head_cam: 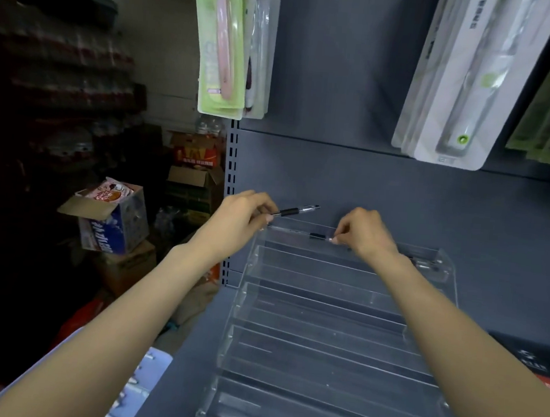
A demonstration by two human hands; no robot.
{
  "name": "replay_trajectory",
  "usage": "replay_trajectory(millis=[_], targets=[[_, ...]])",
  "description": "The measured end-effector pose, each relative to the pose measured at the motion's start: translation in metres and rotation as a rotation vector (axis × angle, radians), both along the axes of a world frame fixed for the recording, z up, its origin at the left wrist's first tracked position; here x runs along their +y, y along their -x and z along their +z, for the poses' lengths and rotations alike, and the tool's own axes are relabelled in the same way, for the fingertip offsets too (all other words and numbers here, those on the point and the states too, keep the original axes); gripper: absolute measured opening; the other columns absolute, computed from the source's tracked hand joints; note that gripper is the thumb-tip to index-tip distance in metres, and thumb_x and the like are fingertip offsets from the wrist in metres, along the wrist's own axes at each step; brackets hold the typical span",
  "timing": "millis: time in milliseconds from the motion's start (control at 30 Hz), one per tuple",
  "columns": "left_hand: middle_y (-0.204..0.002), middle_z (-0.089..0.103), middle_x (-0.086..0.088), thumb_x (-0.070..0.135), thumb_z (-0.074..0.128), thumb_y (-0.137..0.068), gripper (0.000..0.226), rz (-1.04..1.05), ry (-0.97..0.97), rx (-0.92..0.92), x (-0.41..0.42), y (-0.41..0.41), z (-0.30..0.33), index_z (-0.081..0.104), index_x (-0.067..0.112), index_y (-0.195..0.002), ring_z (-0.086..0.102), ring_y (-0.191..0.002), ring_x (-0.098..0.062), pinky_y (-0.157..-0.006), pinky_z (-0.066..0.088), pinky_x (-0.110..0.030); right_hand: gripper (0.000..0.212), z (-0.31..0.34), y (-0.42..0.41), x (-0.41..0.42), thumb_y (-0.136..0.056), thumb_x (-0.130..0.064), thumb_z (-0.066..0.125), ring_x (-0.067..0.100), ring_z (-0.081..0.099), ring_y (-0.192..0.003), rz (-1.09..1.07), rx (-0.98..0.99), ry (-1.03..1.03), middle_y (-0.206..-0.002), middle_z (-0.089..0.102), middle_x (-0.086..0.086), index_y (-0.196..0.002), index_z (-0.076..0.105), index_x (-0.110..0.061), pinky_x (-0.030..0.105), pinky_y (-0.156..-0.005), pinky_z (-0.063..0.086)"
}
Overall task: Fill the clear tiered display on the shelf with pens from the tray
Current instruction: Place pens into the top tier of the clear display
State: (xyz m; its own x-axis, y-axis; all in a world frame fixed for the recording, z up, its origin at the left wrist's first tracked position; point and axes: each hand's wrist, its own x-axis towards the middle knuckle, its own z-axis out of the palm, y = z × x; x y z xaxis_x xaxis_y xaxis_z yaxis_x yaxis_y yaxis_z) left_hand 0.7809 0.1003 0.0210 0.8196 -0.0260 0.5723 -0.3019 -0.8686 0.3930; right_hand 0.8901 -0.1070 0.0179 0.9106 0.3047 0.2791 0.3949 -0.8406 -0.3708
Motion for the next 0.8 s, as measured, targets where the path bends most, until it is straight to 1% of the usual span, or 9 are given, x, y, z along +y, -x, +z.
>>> replay_trajectory(millis=[100, 233, 300, 400, 467, 533, 600, 667, 800], targets=[[-0.099, 0.061, -0.002, 0.013, 0.056, -0.092, 0.016, -0.013, 0.004, 0.018, 0.001, 0.001, -0.002, 0.065, 0.012, -0.105, 0.057, -0.086, -0.012, -0.081, 0.045, -0.021, 0.006, 0.004, 0.002, 0.004, -0.074, -0.007, 0.073, 0.032, 0.064, -0.080, 0.000, -0.021, 0.109, -0.086, 0.068, 0.014, -0.073, 0.071, -0.012, 0.032, -0.071, 0.051], [-0.098, 0.061, 0.001, 0.015, 0.057, -0.092, 0.017, -0.032, 0.013, 0.032, 0.001, 0.000, -0.008, 0.065, 0.014, -0.106, 0.055, -0.086, -0.008, -0.079, 0.041, -0.016, 0.006, 0.002, 0.001, 0.009, -0.077, -0.004, 0.070, 0.033, 0.063, -0.081, 0.020, -0.025, 0.167, -0.088, 0.065, 0.015, -0.076, 0.071, -0.010, 0.030, -0.069, 0.049], [-0.098, 0.061, 0.000, 0.015, 0.057, -0.091, 0.016, -0.042, 0.025, 0.036, -0.001, -0.002, -0.007, 0.066, 0.014, -0.105, 0.055, -0.086, -0.008, -0.079, 0.040, -0.015, 0.005, 0.003, 0.001, 0.006, -0.077, -0.005, 0.071, 0.027, 0.064, -0.083, 0.062, 0.013, 0.094, -0.088, 0.069, 0.012, -0.079, 0.073, -0.009, 0.028, -0.073, 0.050], [-0.098, 0.063, 0.000, 0.014, 0.058, -0.091, 0.016, -0.074, 0.031, 0.048, -0.009, -0.007, -0.004, 0.066, 0.014, -0.104, 0.056, -0.088, -0.010, -0.077, 0.038, -0.009, 0.011, 0.012, 0.012, -0.015, -0.080, -0.009, 0.071, 0.013, 0.060, -0.084, 0.077, 0.008, -0.144, -0.086, 0.067, 0.001, -0.091, 0.073, -0.008, 0.010, -0.072, 0.039], [-0.098, 0.065, -0.001, 0.013, 0.058, -0.091, 0.015, -0.124, 0.042, 0.057, -0.021, -0.014, -0.001, 0.068, 0.014, -0.102, 0.059, -0.090, -0.012, -0.076, 0.039, -0.008, 0.011, 0.017, 0.022, -0.042, -0.083, -0.010, 0.068, 0.011, 0.059, -0.084, 0.010, -0.072, -0.307, -0.089, 0.068, 0.000, -0.093, 0.072, -0.010, 0.004, -0.066, 0.036], [-0.096, 0.065, 0.000, 0.014, 0.059, -0.090, 0.014, -0.161, 0.034, 0.061, -0.038, -0.024, 0.000, 0.069, 0.016, -0.100, 0.059, -0.088, -0.012, -0.077, 0.042, -0.012, 0.014, 0.019, 0.029, -0.072, -0.085, -0.011, 0.065, 0.016, 0.063, -0.089, -0.082, -0.169, -0.378, -0.097, 0.071, 0.004, -0.097, 0.071, -0.010, 0.001, -0.068, 0.038], [-0.090, 0.060, 0.000, 0.014, 0.060, -0.089, 0.014, -0.183, 0.005, 0.080, -0.061, -0.038, -0.001, 0.071, 0.016, -0.098, 0.055, -0.082, -0.012, -0.074, 0.038, -0.014, 0.022, 0.016, 0.031, -0.098, -0.086, -0.011, 0.064, 0.023, 0.064, -0.101, -0.176, -0.207, -0.379, -0.109, 0.069, 0.008, -0.107, 0.068, -0.008, 0.014, -0.082, 0.040], [-0.087, 0.055, 0.000, 0.012, 0.062, -0.088, 0.014, -0.206, -0.007, 0.103, -0.088, -0.052, -0.001, 0.072, 0.013, -0.098, 0.050, -0.078, -0.011, -0.070, 0.032, -0.011, 0.032, 0.008, 0.031, -0.120, -0.086, -0.012, 0.064, 0.026, 0.061, -0.110, -0.244, -0.165, -0.358, -0.117, 0.066, 0.011, -0.118, 0.062, -0.008, 0.025, -0.088, 0.041], [-0.082, 0.054, 0.003, 0.010, 0.063, -0.087, 0.016, -0.270, 0.005, 0.187, -0.129, -0.072, -0.002, 0.073, 0.010, -0.099, 0.050, -0.078, -0.009, -0.069, 0.031, -0.008, 0.053, -0.010, 0.031, -0.149, -0.082, -0.016, 0.070, 0.021, 0.059, -0.112, -0.193, 0.077, -0.507, -0.123, 0.061, 0.013, -0.130, 0.050, -0.002, 0.030, -0.097, 0.042]])
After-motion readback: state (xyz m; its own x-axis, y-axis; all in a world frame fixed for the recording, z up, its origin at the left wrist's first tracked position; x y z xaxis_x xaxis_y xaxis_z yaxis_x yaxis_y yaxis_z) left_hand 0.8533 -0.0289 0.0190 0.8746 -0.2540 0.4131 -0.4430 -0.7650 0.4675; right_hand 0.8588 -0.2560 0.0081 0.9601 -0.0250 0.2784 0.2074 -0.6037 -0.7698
